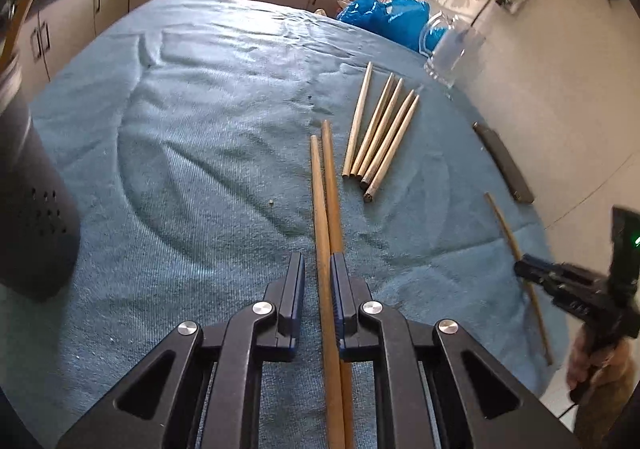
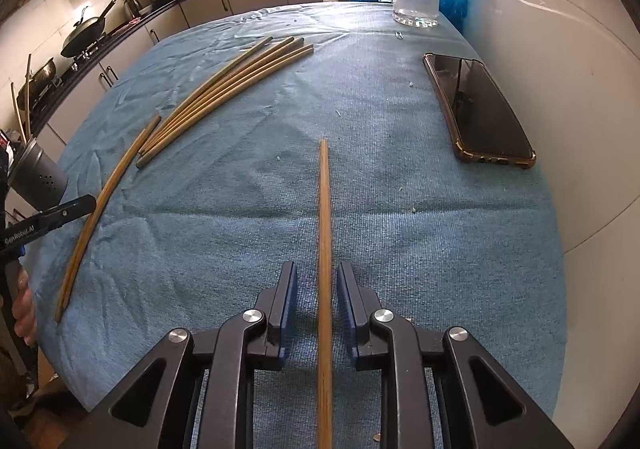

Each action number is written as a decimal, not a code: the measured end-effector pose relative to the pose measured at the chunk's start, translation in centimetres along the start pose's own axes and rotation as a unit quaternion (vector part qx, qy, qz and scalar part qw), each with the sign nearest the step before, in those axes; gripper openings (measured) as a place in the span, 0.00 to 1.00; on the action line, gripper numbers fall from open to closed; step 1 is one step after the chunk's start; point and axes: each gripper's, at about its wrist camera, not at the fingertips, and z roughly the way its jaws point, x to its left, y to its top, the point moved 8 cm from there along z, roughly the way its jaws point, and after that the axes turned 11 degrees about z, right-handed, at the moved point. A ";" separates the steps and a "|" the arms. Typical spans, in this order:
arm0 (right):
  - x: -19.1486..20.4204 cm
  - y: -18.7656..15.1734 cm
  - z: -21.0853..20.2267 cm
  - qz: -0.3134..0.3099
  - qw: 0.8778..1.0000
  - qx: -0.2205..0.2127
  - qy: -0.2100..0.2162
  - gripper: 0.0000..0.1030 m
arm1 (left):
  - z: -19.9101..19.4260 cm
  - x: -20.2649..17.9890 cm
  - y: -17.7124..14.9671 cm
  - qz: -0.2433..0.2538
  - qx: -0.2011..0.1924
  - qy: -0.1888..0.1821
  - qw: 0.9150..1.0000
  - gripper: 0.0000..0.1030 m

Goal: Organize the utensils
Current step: 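Lift both held chopsticks and carry them toward the black holder, then lower the chopsticks into the black holder and open both grippers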

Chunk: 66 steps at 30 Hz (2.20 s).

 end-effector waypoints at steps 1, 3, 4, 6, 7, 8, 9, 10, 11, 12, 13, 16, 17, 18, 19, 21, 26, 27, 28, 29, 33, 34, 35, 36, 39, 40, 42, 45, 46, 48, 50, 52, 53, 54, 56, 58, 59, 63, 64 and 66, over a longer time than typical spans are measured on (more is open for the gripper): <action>0.0 0.0 0.0 0.002 1.000 0.001 0.000 0.21 | 0.1 -0.1 0.1 0.005 0.003 0.005 1.000 0.12; 0.0 0.0 0.0 0.005 1.000 0.004 0.000 0.21 | 0.4 -0.5 0.4 0.026 0.011 0.030 0.999 0.12; 0.0 0.0 0.0 0.006 1.000 0.006 0.000 0.20 | 0.7 -0.6 0.6 0.037 0.016 0.043 0.998 0.12; 0.1 0.4 0.2 0.007 1.000 0.012 -0.003 0.20 | 1.3 -0.9 1.2 0.051 0.029 0.066 0.996 0.12; 0.2 0.6 0.3 0.008 1.000 0.016 -0.007 0.20 | 1.4 -0.9 1.3 0.053 0.032 0.070 0.996 0.12; 0.3 0.8 0.5 0.007 1.000 0.019 -0.012 0.20 | 1.6 -0.8 1.6 0.053 0.036 0.077 0.995 0.10; 0.5 1.2 0.8 0.003 1.000 0.025 -0.018 0.20 | 1.7 -0.7 1.6 0.051 0.040 0.082 0.994 0.07; 0.7 1.6 1.2 -0.003 0.999 0.031 -0.025 0.20 | 1.7 -0.5 1.5 0.044 0.047 0.083 0.994 0.07; 0.8 1.9 1.5 -0.006 0.999 0.038 -0.030 0.20 | 1.5 -0.4 1.2 0.037 0.055 0.077 0.995 0.07; 1.0 2.3 1.8 -0.012 0.998 0.048 -0.035 0.20 | 1.2 -0.3 0.7 0.030 0.066 0.069 0.995 0.06; 1.2 2.6 2.1 -0.019 0.997 0.060 -0.040 0.20 | 0.8 -0.3 0.4 0.025 0.073 0.064 0.995 0.06; 1.4 3.2 2.8 -0.041 0.993 0.101 -0.052 0.20 | -0.3 -0.1 -1.3 0.005 0.113 0.038 0.993 0.07; 1.5 3.3 3.0 -0.045 0.991 0.113 -0.054 0.20 | -0.4 -0.1 -1.6 0.007 0.119 0.038 0.992 0.07; 1.6 3.6 3.2 -0.050 0.989 0.127 -0.057 0.20 | -0.3 -0.1 -1.6 0.008 0.125 0.038 0.991 0.07; 1.7 3.9 3.4 -0.054 0.987 0.139 -0.060 0.20 | -0.2 -0.1 -1.6 0.008 0.132 0.038 0.990 0.07; 1.8 4.4 3.9 -0.055 0.983 0.165 -0.067 0.20 | 0.2 0.0 -1.0 0.008 0.143 0.046 0.989 0.07; 2.1 4.8 4.5 -0.068 0.973 0.206 -0.082 0.20 | 1.4 -0.2 0.8 0.017 0.154 0.057 0.986 0.07; 2.2 4.9 4.6 -0.073 0.972 0.209 -0.084 0.20 | 1.5 -0.1 0.9 0.018 0.154 0.058 0.986 0.07; 2.3 4.8 4.7 -0.078 0.970 0.213 -0.087 0.20 | 1.7 -0.2 1.1 0.019 0.153 0.059 0.986 0.07; 2.3 4.9 4.7 -0.081 0.969 0.215 -0.090 0.20 | 1.8 -0.3 1.3 0.023 0.153 0.058 0.986 0.07; 2.9 4.6 4.8 -0.086 0.970 0.213 -0.083 0.12 | 2.0 -0.9 1.6 0.037 0.153 0.036 0.987 0.25; 3.1 4.6 4.7 -0.090 0.971 0.207 -0.082 0.09 | 2.2 -1.1 1.7 0.040 0.151 0.033 0.987 0.26; 3.2 4.5 4.7 -0.095 0.973 0.196 -0.083 0.08 | 2.1 -1.1 1.7 0.043 0.145 0.033 0.988 0.26; 3.4 4.3 4.5 -0.097 0.974 0.187 -0.083 0.07 | 2.0 -1.1 1.7 0.043 0.139 0.032 0.989 0.21; 3.3 3.8 3.8 -0.087 0.982 0.153 -0.072 0.07 | 1.3 -0.6 1.2 0.018 0.119 0.008 0.993 0.06; 3.2 3.7 3.6 -0.079 0.985 0.141 -0.065 0.07 | 1.1 -0.6 1.1 0.014 0.112 0.003 0.994 0.06; 2.9 3.3 2.6 -0.064 0.990 0.119 -0.049 0.07 | -0.5 -0.9 1.1 0.017 0.081 -0.003 0.997 0.06; 3.3 2.9 0.1 -0.047 0.996 0.077 -0.013 0.07 | -3.4 -1.6 1.1 0.022 0.031 -0.014 0.999 0.06; 3.6 2.7 -0.9 -0.045 0.997 0.061 -0.003 0.07 | -4.0 -1.7 1.2 0.022 0.020 -0.018 0.999 0.06; 4.1 2.7 -3.3 -0.041 0.999 0.025 0.019 0.07 | -6.3 -2.2 1.2 0.023 -0.014 -0.025 0.999 0.06; 5.0 2.6 -5.5 -0.039 0.999 -0.009 0.037 0.07 | -8.8 -2.7 1.0 0.030 -0.052 -0.026 0.998 0.06; 5.3 2.7 -7.6 -0.037 0.997 -0.033 0.052 0.07 | -10.7 -3.1 1.0 0.038 -0.079 -0.023 0.996 0.06; 5.7 2.7 -8.5 -0.037 0.997 -0.045 0.060 0.07 | -12.0 -3.4 1.0 0.044 -0.097 -0.023 0.994 0.06; 6.0 2.7 -9.2 -0.037 0.996 -0.053 0.065 0.07 | -13.4 -3.6 1.0 0.049 -0.116 -0.021 0.992 0.06; 7.0 2.8 -10.6 -0.038 0.993 -0.075 0.077 0.07 | -15.2 -3.9 1.1 0.055 -0.144 -0.015 0.988 0.06; 8.8 3.0 -11.2 -0.041 0.991 -0.091 0.087 0.07 | -17.2 -3.9 1.3 0.060 -0.170 -0.011 0.984 0.06; 9.6 3.1 -12.0 -0.043 0.989 -0.103 0.093 0.07 | -18.4 -3.9 1.4 0.061 -0.184 -0.008 0.981 0.06; 13.0 4.4 -13.4 -0.042 0.982 -0.131 0.127 0.07 | -22.6 -2.9 2.4 0.053 -0.231 -0.004 0.972 0.06; 14.0 4.8 -13.7 -0.042 0.980 -0.139 0.136 0.07 | -23.1 -2.9 2.7 0.051 -0.238 -0.002 0.970 0.06; 16.2 5.7 -14.7 -0.045 0.974 -0.158 0.156 0.07 | -25.2 -1.8 3.4 0.046 -0.256 0.009 0.965 0.06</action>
